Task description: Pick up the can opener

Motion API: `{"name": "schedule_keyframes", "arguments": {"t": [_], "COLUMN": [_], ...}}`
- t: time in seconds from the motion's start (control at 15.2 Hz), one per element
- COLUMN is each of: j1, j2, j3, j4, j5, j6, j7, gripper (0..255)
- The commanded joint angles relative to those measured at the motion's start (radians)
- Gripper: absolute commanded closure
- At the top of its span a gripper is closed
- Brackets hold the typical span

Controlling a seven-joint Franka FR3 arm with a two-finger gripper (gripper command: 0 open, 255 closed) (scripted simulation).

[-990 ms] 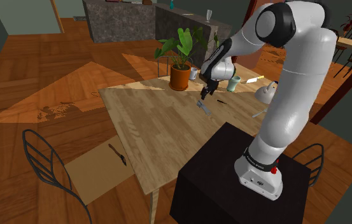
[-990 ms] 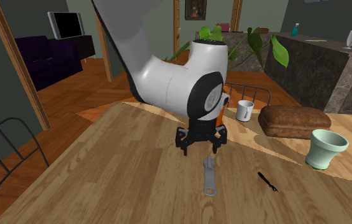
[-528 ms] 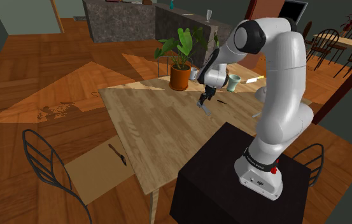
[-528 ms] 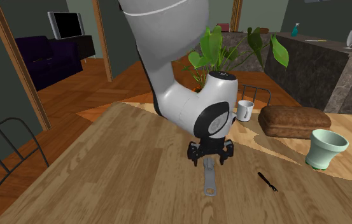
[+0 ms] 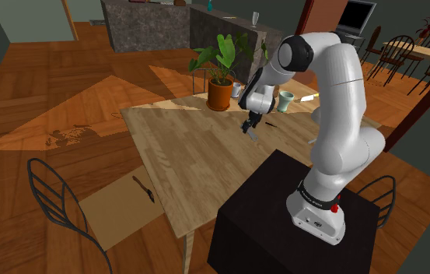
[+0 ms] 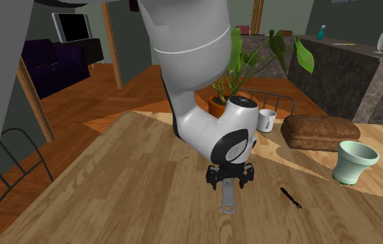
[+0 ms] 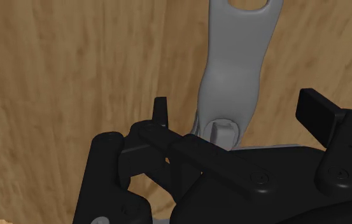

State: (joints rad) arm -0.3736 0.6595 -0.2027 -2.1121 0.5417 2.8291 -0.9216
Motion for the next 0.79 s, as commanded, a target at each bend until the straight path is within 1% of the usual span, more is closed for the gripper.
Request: {"name": "schedule_keyframes", "arguments": {"t": [0.0,0.07,0.13,0.73], "j1": [-0.011,-0.011,-0.012,-0.011], "j2": [0.021,0.02,0.022,0.021], "j3": [0.01,0.01,0.01,0.01], "j4": [0.013,0.013,0.013,0.013], "j5": [0.007,0.007,0.007,0.007], "j6": [0.009,0.009,0.009,0.009], "j7": [-0.008,-0.008,-0.009,-0.008], "gripper": [0,0,255,255]}}
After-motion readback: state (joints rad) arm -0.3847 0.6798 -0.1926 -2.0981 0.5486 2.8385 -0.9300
